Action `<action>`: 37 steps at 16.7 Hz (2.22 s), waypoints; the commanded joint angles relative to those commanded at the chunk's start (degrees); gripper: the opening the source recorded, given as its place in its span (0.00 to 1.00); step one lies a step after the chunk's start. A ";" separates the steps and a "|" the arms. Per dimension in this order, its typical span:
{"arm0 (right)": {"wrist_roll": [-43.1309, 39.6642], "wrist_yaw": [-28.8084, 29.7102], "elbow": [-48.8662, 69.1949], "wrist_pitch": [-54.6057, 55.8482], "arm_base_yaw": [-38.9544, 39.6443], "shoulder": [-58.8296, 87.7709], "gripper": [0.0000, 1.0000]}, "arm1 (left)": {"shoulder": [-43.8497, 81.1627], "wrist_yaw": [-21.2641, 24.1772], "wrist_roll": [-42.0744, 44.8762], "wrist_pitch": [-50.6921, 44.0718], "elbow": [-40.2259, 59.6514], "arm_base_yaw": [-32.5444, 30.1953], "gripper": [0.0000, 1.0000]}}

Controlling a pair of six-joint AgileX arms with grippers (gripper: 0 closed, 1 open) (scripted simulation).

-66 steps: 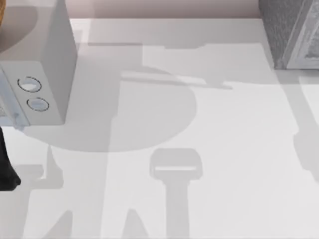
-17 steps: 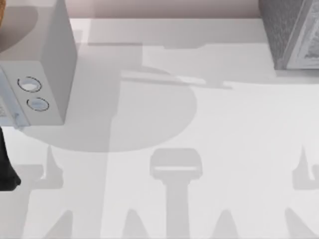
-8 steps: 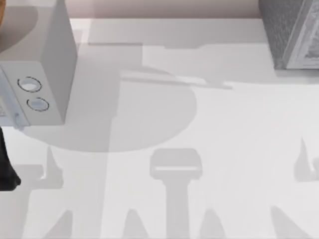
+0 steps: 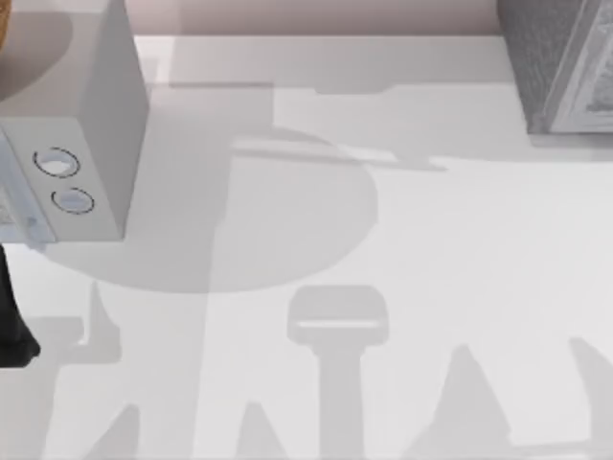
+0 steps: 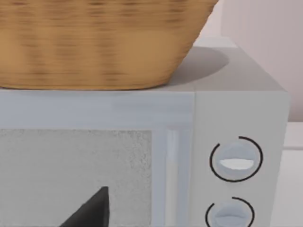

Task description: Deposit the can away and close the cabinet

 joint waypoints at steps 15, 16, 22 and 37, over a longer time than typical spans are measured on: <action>1.27 -20.91 7.03 26.42 -25.31 36.95 1.00 | 0.00 0.00 0.00 0.00 0.00 0.00 1.00; 1.27 -20.92 7.08 26.37 -25.31 36.94 1.00 | 0.00 0.00 0.00 0.00 0.00 0.00 1.00; 0.79 -23.28 19.42 14.73 -25.17 35.83 1.00 | 0.00 0.00 0.00 0.00 0.00 0.00 1.00; 1.10 -22.99 81.21 -59.33 -26.44 26.22 1.00 | 0.00 0.00 0.00 0.00 0.00 0.00 1.00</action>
